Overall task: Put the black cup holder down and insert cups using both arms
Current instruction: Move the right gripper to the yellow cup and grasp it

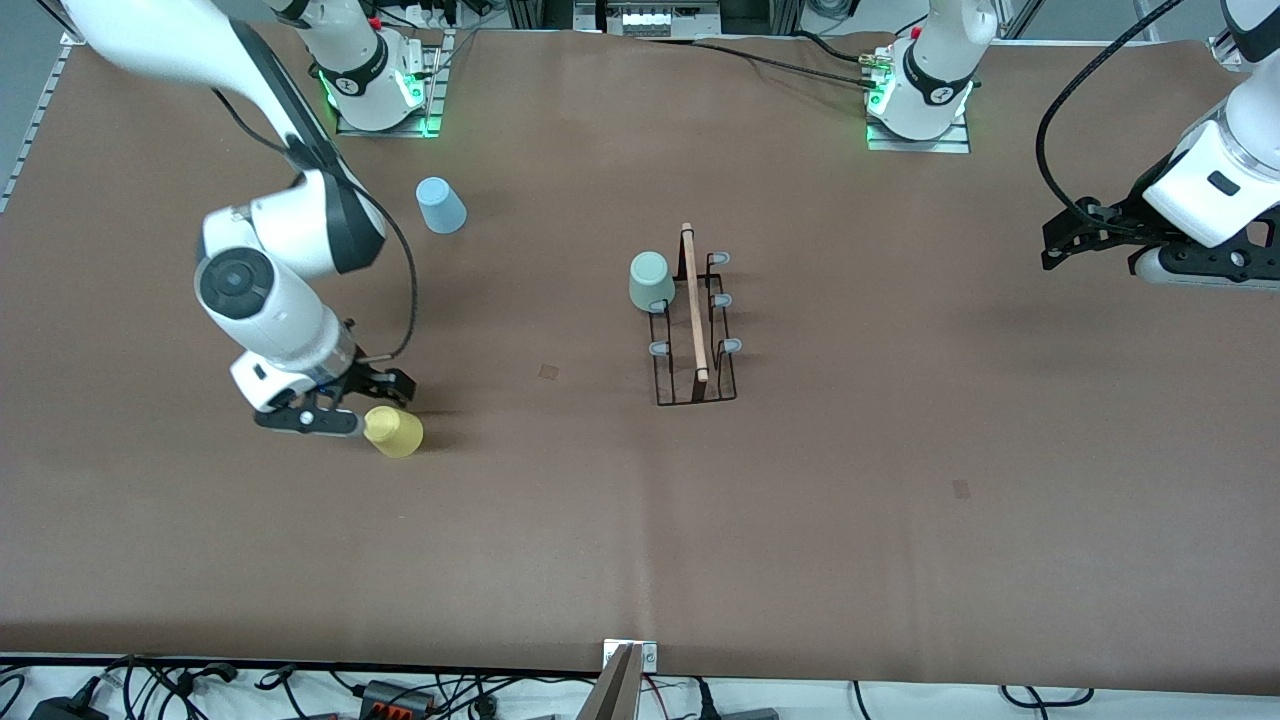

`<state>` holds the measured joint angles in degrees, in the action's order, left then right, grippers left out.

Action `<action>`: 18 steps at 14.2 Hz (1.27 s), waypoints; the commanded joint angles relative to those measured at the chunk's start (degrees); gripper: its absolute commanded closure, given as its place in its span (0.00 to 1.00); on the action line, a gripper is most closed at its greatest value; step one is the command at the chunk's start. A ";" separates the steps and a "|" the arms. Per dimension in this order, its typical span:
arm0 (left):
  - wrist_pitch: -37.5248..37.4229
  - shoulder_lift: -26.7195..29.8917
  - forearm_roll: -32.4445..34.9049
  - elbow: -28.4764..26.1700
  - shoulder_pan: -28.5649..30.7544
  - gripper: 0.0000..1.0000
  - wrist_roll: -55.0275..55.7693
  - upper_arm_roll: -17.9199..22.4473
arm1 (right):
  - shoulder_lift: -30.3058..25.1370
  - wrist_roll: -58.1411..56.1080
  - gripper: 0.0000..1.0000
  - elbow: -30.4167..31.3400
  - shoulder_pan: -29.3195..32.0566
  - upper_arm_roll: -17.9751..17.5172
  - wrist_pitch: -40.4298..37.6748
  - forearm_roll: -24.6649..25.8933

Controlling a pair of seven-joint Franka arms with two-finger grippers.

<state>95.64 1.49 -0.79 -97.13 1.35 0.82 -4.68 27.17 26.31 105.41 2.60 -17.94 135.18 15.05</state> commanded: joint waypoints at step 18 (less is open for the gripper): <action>0.52 0.09 -1.23 0.27 -0.03 0.00 -0.21 -0.33 | 7.80 -3.99 0.00 -0.29 3.20 -0.87 10.19 8.77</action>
<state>95.71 1.49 -0.79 -97.13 1.26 0.83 -4.94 34.32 22.76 105.41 5.10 -18.02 144.37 22.79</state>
